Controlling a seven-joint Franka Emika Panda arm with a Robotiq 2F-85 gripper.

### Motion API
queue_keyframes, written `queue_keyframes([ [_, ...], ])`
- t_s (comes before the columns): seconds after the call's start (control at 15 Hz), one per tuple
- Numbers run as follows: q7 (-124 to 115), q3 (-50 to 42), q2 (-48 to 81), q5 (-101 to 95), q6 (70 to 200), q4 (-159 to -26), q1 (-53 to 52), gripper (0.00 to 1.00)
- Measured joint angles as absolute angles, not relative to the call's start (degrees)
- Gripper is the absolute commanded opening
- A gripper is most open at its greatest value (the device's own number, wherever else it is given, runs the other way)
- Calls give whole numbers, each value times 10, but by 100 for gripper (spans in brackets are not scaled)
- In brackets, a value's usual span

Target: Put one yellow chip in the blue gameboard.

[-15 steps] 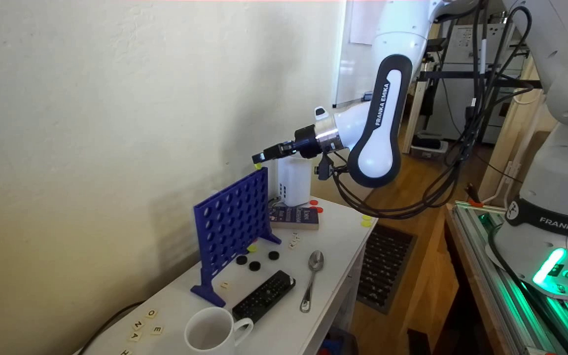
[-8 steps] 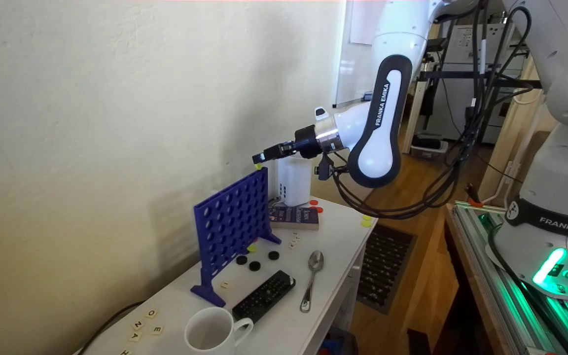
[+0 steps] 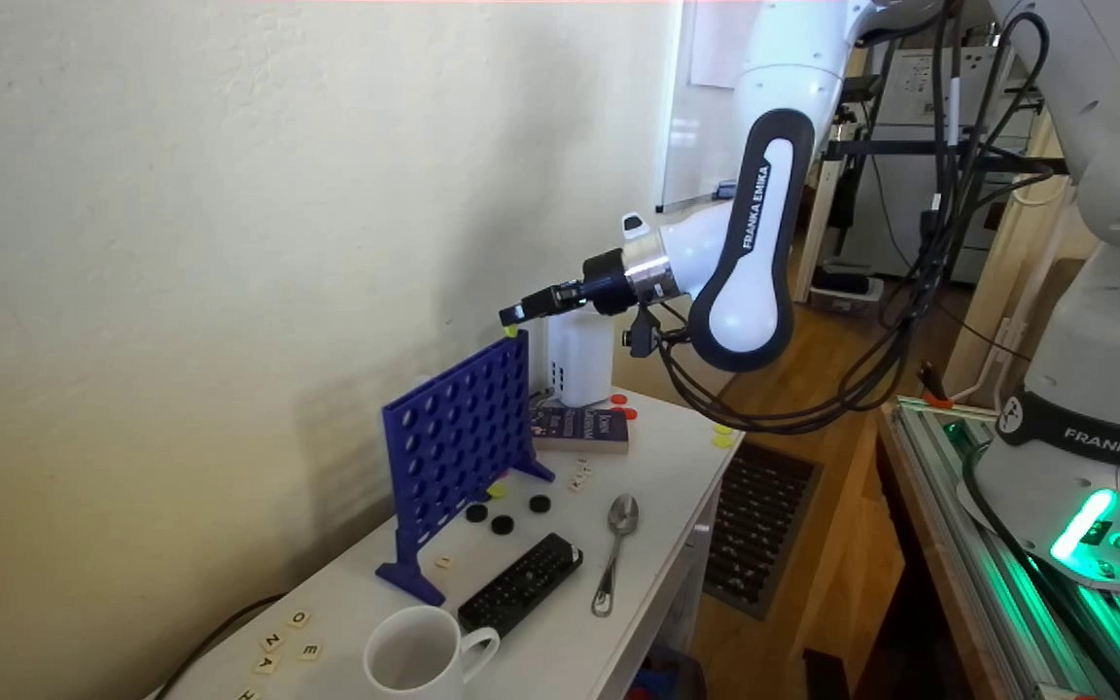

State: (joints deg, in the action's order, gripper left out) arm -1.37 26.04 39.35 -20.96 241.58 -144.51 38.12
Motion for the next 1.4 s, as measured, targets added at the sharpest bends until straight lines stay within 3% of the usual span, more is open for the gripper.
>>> queue_keyframes([
  [0.47, -14, 261, 393, -210, 2415, -1445, 382, 9],
  [0.53, -14, 261, 393, -210, 2415, -1445, 382, 45],
  [0.6, -14, 261, 393, -210, 2415, -1445, 382, 60],
  [0.93, -14, 260, 398, -210, 2417, -1451, 381, 95],
  [1.07, -14, 264, 397, -210, 2416, -1451, 382, 100],
  [1.4, -11, 275, 393, -210, 2416, -1453, 380, 100],
])
